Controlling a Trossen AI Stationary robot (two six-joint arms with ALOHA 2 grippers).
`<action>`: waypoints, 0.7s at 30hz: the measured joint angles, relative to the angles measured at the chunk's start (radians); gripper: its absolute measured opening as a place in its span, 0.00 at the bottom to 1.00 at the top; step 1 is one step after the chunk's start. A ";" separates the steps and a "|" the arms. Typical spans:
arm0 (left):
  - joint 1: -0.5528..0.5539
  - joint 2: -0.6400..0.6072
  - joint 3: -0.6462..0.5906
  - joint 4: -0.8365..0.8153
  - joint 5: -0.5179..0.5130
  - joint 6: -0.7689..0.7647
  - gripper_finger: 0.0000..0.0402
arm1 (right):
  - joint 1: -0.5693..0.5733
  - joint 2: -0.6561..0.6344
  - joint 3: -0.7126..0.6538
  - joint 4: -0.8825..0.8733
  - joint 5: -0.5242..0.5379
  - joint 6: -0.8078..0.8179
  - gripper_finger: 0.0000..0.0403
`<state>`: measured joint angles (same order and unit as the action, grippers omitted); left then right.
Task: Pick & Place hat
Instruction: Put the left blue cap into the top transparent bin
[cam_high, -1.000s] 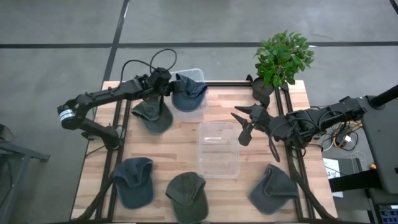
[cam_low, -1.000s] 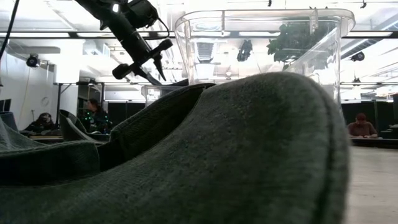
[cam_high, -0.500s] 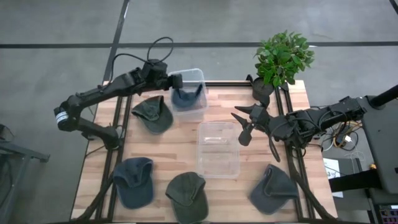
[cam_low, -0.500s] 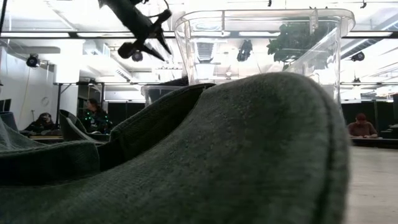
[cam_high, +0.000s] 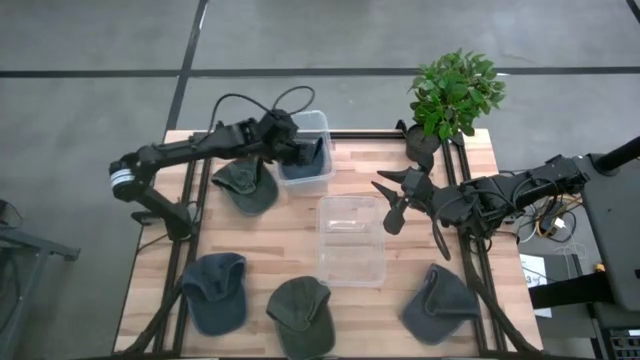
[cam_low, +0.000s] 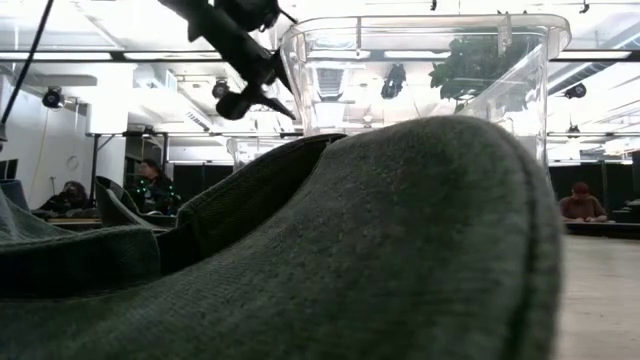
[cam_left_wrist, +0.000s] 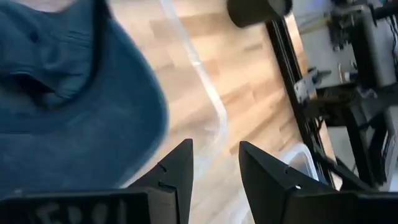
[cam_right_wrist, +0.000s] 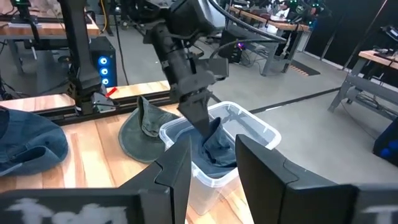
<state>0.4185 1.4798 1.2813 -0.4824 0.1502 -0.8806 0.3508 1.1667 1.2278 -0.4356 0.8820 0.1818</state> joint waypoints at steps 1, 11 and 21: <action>-0.014 0.002 0.007 0.001 0.001 0.015 0.30 | 0.000 0.000 0.000 0.000 0.000 0.003 0.29; -0.286 -0.044 0.018 -0.007 -0.115 0.242 0.30 | 0.000 0.000 0.000 -0.179 -0.114 0.256 0.29; -0.573 -0.090 0.007 -0.103 -0.488 0.146 0.30 | 0.009 0.001 0.000 -0.397 -0.297 0.447 0.29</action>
<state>-0.1541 1.3899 1.2888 -0.5856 -0.3374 -0.7343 0.3595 1.1679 1.2274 -0.8324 0.5847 0.6284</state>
